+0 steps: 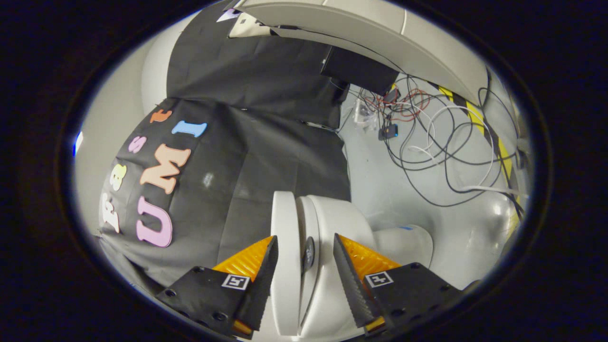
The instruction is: Open the toilet lid.
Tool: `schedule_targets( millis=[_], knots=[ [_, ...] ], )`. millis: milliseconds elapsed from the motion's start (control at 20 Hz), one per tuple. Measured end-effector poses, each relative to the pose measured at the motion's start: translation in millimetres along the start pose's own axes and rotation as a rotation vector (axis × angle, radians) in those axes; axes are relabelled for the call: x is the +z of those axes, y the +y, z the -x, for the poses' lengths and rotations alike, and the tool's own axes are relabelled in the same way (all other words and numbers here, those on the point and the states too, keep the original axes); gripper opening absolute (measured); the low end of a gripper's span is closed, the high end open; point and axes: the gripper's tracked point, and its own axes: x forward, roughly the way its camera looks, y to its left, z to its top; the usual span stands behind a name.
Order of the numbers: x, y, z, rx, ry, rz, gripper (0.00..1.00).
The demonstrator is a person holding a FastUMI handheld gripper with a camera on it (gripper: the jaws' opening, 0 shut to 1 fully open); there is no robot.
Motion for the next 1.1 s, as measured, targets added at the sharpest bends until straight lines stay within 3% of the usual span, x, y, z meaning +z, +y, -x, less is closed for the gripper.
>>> schedule_targets(
  millis=[200,550,700,850,900,1000,1100],
  knots=[
    [-7.5,2.9,-13.1,0.039,0.027,-0.056,0.73],
    [-14.8,-4.4,-29.6,0.029,0.062,-0.064,0.35],
    [-16.2,-3.2,-28.0,0.030,0.077,-0.068,0.35],
    [9.6,-7.8,9.2,0.051,0.080,-0.067,0.18],
    [-14.5,0.7,-25.4,0.053,0.099,-0.062,0.13],
    [-15.9,5.6,-27.3,0.064,0.113,-0.031,0.01],
    [-16.5,5.1,-26.9,0.046,0.121,0.052,0.01]
  ],
)
